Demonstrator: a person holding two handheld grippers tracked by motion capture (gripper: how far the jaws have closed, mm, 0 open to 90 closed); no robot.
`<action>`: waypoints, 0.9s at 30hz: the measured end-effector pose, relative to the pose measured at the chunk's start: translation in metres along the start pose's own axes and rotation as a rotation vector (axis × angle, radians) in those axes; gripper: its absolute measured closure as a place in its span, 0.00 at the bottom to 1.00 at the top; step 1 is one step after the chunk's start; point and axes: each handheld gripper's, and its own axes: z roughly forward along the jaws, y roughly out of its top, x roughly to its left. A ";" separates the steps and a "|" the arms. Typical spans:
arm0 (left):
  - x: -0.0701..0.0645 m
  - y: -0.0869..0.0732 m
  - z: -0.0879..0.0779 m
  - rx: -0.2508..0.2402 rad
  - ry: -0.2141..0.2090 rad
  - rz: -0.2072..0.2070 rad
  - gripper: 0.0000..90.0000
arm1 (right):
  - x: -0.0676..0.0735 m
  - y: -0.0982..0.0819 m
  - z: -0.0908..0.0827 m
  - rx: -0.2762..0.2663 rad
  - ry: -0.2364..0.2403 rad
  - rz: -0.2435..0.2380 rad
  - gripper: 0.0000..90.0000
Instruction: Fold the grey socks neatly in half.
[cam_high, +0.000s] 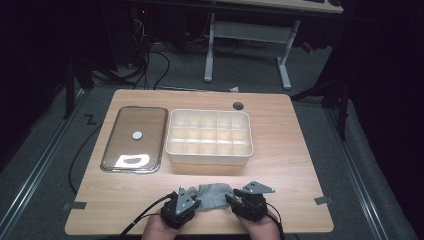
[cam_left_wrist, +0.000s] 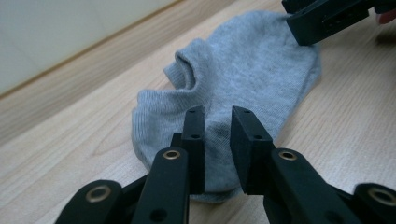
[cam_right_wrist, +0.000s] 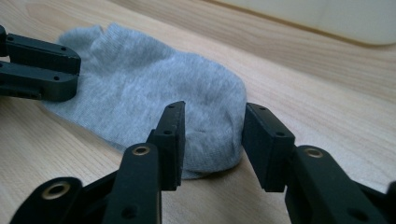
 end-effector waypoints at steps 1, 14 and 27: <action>0.000 0.000 0.000 0.004 0.002 0.005 0.85 | 0.000 0.000 0.001 0.008 -0.002 -0.002 0.65; 0.001 -0.004 -0.002 0.011 0.037 0.026 0.87 | 0.003 0.000 0.008 0.037 -0.006 -0.015 0.76; 0.007 -0.002 -0.001 0.032 0.066 0.021 0.87 | 0.007 -0.001 0.004 -0.017 0.029 -0.036 0.91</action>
